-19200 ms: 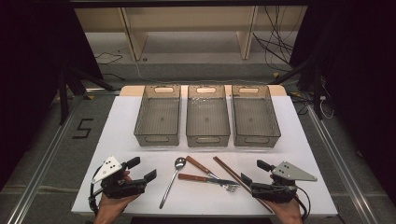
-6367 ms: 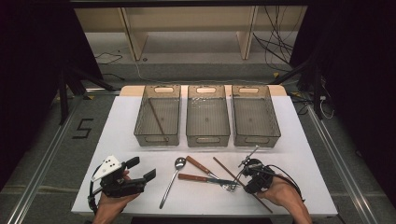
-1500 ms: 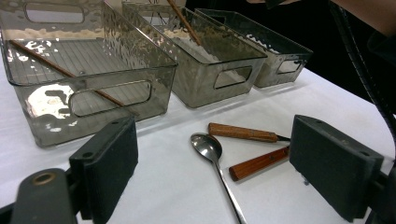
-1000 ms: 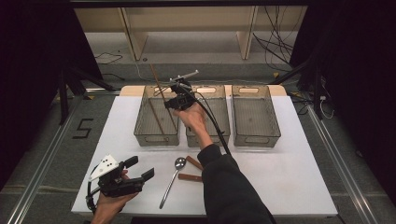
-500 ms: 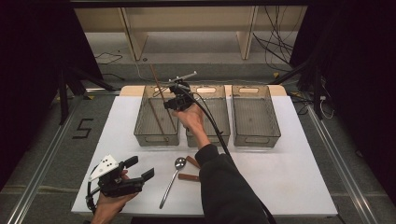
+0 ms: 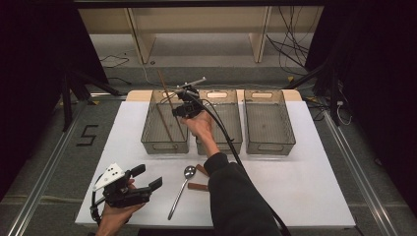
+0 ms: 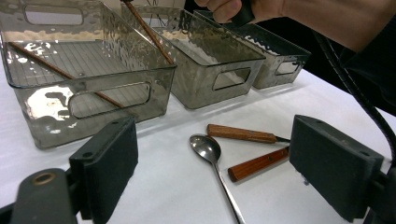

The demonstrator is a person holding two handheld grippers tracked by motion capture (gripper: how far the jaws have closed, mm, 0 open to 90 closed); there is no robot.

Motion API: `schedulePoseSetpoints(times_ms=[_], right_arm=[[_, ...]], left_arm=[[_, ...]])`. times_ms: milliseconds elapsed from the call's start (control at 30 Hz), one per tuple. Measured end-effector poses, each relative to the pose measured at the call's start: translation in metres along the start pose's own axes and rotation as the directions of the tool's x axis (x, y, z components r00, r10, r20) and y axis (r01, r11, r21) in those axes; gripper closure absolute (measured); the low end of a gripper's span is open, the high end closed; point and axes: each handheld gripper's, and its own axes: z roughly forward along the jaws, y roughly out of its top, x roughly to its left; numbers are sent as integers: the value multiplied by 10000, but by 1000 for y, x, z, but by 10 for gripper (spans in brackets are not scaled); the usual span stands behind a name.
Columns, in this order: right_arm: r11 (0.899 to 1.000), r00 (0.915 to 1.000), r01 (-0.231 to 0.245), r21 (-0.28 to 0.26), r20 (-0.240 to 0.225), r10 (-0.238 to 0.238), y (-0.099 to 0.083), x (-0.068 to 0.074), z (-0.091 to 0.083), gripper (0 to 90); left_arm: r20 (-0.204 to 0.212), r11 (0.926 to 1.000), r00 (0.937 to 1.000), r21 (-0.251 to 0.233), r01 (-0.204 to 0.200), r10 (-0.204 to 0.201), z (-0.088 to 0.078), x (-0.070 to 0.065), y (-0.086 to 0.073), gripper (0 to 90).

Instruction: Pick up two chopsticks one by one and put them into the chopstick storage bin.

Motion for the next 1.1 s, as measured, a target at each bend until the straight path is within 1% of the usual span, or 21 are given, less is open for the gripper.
schedulePoseSetpoints(times_ms=[267, 533, 633, 667, 700, 767, 900, 1033, 1067, 1100], right_arm=[[9999, 10000, 17, 99, 32, -18, -2, -1, 5, 860], [9996, 9998, -131, 253, 150, 127, -4, 0, 11, 857], [9989, 9995, -221, 415, 224, 212, -6, -1, 13, 845], [9986, 9994, -275, 457, 215, 266, -7, -2, 14, 808], [9986, 9994, -275, 457, 215, 266, -7, -2, 14, 808], [9983, 9993, -348, 477, 145, 341, -8, -3, 14, 726], [9977, 9988, -485, 470, -47, 488, -8, -6, 10, 636], [9984, 9990, -429, 355, -105, 433, -6, -7, 1, 579], [9992, 9994, -302, 275, -145, 306, -7, -8, -4, 541], [9994, 9996, -220, 273, -161, 224, -7, -8, -8, 528]], left_arm=[[-4, 10000, 10000, -1, 6, -6, 0, 0, 0, 151], [1, 10000, 10000, -3, 6, -6, 0, 0, 0, 151], [5, 10000, 10000, 0, -7, 7, 0, 0, 0, 151], [-1, 10000, 10000, 3, 2, -2, -1, 0, 0, 151], [1, 10000, 10000, 21, -19, 19, -1, 0, 0, 151], [-4, 10000, 10000, 5, 2, -2, -1, 0, 0, 151], [-6, 10000, 10000, 4, 0, 0, 0, 0, 0, 151], [-6, 10000, 10000, 8, -13, 13, 0, 0, 0, 151], [-10, 10000, 10000, 18, -38, 38, 0, 0, 0, 151], [-7, 10000, 10000, 19, -9, 9, 0, 0, 0, 151]])
